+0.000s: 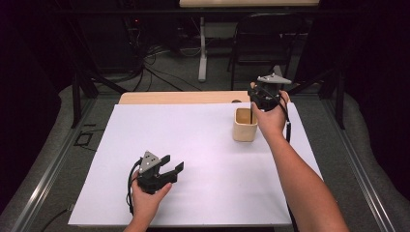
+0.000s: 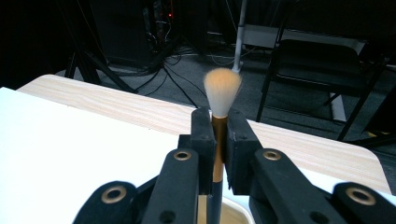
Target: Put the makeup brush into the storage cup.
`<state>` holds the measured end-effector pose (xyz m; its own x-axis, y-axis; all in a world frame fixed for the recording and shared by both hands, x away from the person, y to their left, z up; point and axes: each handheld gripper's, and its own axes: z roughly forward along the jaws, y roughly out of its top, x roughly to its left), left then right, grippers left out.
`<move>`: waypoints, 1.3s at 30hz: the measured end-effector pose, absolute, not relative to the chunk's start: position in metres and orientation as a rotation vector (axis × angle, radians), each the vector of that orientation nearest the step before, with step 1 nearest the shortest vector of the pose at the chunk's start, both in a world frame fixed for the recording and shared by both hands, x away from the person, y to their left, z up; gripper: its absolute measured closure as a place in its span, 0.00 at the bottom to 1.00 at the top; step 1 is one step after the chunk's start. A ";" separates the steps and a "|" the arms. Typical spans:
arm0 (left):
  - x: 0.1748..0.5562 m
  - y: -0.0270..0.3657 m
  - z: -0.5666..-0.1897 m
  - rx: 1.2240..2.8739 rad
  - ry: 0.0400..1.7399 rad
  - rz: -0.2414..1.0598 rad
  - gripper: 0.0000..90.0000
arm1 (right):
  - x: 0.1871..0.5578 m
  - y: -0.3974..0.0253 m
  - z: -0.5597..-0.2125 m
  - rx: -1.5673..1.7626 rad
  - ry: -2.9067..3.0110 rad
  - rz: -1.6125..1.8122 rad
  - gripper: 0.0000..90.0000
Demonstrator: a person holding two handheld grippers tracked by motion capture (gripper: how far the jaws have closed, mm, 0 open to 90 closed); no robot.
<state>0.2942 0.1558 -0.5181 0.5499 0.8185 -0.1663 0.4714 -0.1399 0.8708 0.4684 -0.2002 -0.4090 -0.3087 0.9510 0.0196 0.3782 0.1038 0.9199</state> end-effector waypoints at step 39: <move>0.294 0.158 -0.518 1.781 1.072 0.437 0.44 | 0.464 -0.201 -0.445 1.324 1.809 1.154 0.93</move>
<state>0.2945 0.1579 -0.5178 0.5473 0.8203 -0.1662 0.4704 -0.1373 0.8717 0.4639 -0.2006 -0.4446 -0.3132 0.9495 0.0190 0.4175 0.1197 0.9007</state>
